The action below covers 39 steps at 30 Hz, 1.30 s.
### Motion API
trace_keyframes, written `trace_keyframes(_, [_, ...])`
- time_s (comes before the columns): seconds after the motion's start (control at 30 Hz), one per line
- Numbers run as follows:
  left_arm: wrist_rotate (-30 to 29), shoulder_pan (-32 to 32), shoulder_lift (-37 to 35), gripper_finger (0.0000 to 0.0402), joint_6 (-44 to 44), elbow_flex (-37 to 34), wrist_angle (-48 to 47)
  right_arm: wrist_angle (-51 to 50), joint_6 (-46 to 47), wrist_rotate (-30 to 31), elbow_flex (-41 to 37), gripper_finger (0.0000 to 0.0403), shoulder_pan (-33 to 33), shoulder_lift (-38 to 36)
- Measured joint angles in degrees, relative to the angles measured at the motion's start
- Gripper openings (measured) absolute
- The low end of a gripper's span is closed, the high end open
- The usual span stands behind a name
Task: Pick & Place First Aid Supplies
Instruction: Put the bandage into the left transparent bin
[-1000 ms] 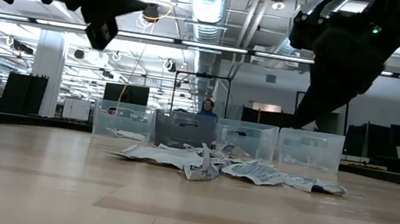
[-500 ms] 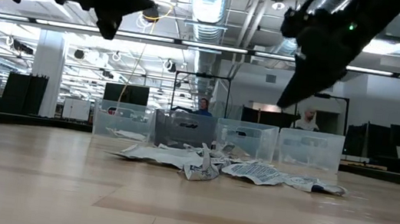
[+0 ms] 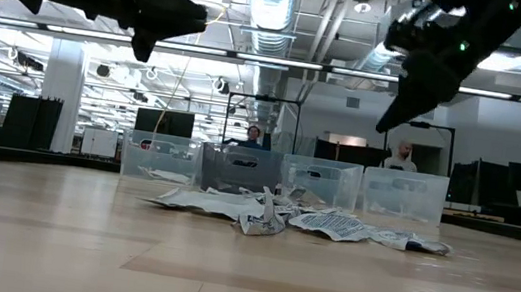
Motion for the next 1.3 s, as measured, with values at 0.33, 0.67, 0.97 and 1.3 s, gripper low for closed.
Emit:
trace_keyframes(0.33, [0.0,5.6,0.1,0.0100,0.8,0.0,-0.1,19.1,-0.3,-9.6,-10.3,0.0107,-4.1,-1.4])
trace_keyframes(0.67, [7.8,9.1,9.3,0.0100,17.2,0.0,-3.8,28.2,-4.5,-9.6,-11.0,0.0107,-4.1,6.7])
trace_keyframes(0.97, [19.9,10.5,19.2,0.0100,19.8,0.0,2.1,36.2,-4.5,-9.6,-11.0,0.0107,-1.5,12.0])
trace_keyframes(1.3, [24.7,8.5,29.9,0.0100,18.9,1.2,8.3,36.7,-4.3,-9.5,-10.1,0.0107,1.8,11.5])
